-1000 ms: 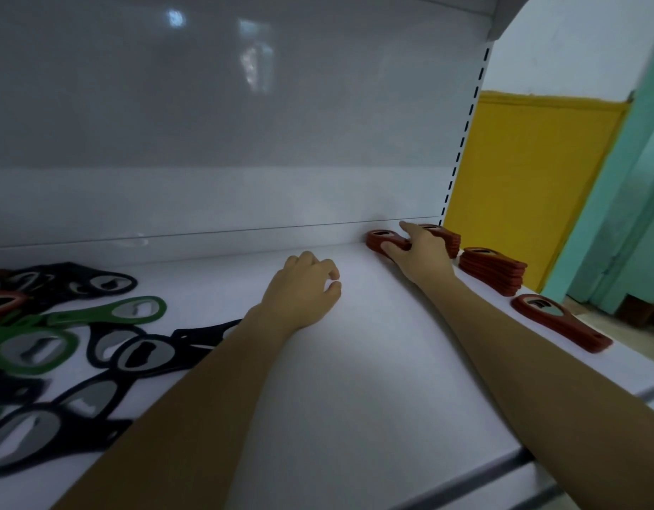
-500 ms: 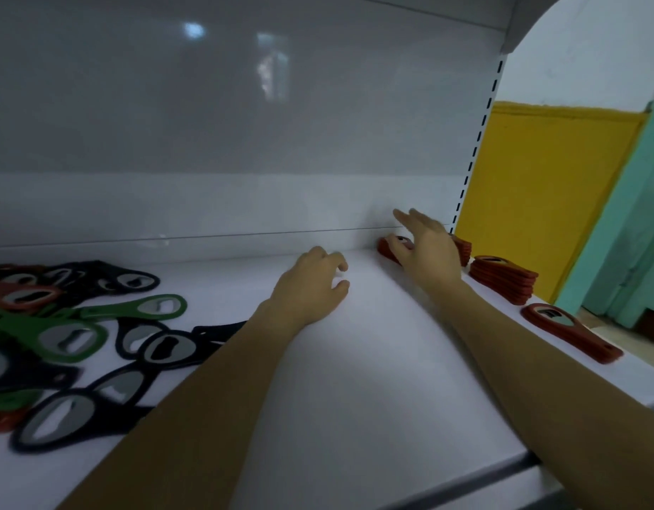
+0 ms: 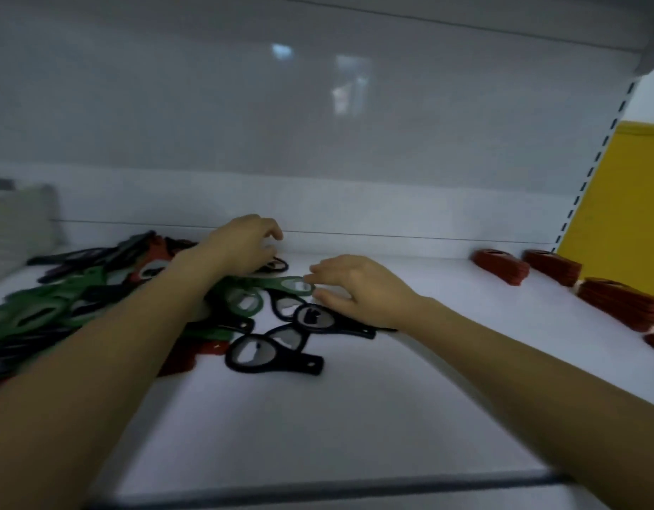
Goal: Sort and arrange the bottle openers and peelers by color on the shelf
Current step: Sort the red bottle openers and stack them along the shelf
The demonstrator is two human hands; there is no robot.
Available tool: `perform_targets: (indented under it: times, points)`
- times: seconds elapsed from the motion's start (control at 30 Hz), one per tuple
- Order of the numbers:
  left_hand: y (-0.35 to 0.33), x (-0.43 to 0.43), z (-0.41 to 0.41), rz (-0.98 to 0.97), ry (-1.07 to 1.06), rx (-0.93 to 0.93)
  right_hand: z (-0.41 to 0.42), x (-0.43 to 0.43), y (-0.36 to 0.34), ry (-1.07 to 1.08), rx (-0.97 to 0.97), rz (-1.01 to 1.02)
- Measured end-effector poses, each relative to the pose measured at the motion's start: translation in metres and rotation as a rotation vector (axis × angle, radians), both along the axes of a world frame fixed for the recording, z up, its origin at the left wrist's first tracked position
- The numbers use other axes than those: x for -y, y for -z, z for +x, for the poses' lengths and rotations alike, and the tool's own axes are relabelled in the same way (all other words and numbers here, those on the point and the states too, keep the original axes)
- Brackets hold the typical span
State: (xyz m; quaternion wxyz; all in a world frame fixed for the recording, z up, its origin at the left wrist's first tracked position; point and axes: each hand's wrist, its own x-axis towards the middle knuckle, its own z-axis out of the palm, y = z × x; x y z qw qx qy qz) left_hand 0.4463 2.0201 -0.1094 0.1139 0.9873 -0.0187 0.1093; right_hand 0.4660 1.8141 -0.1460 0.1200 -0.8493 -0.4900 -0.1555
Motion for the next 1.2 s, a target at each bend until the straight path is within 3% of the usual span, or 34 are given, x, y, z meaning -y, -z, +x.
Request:
perform_targets:
  times: [0.17, 0.27, 0.5, 0.6, 0.7, 0.77, 0.87, 0.93, 0.97, 1.1, 1.2]
  points:
    - [-0.003, -0.068, -0.025, 0.086, -0.001, -0.219, -0.009, -0.061, -0.007, -0.039, -0.081, 0.000]
    - [-0.003, -0.085, -0.031, 0.017, 0.041, -0.313, -0.010, -0.088, -0.006, -0.004, -0.115, -0.017]
    - [0.002, -0.097, -0.022, -0.123, 0.097, -0.158, -0.009, -0.134, -0.007, 0.113, -0.330, 0.161]
    - [0.006, -0.104, -0.028, -0.159, 0.131, 0.037, -0.017, -0.142, -0.005, 0.175, -0.304, 0.356]
    - [0.004, -0.111, -0.035, -0.465, 0.062, 0.395, -0.028, -0.139, -0.012, 0.104, -0.291, 0.479]
    - [0.001, -0.115, -0.037, -0.729, -0.024, 0.561, -0.038, -0.136, -0.018, -0.054, -0.374, 0.387]
    - [-0.001, -0.118, -0.039, -1.109, -0.137, 0.593, -0.041, -0.138, -0.012, -0.174, -0.255, 0.051]
    - [0.001, -0.124, -0.041, -1.292, -0.214, 0.565, -0.040, -0.139, -0.008, -0.184, -0.198, -0.029]
    - [0.002, -0.128, -0.042, -1.292, -0.258, 0.560, -0.039, -0.140, -0.008, -0.194, -0.213, 0.002]
    - [0.003, -0.137, -0.046, -0.978, -0.340, 0.496, -0.033, -0.137, -0.010, -0.066, -0.329, 0.208]
    - [0.004, -0.136, -0.048, -0.725, -0.351, 0.377, -0.025, -0.143, -0.007, 0.092, -0.269, 0.286]
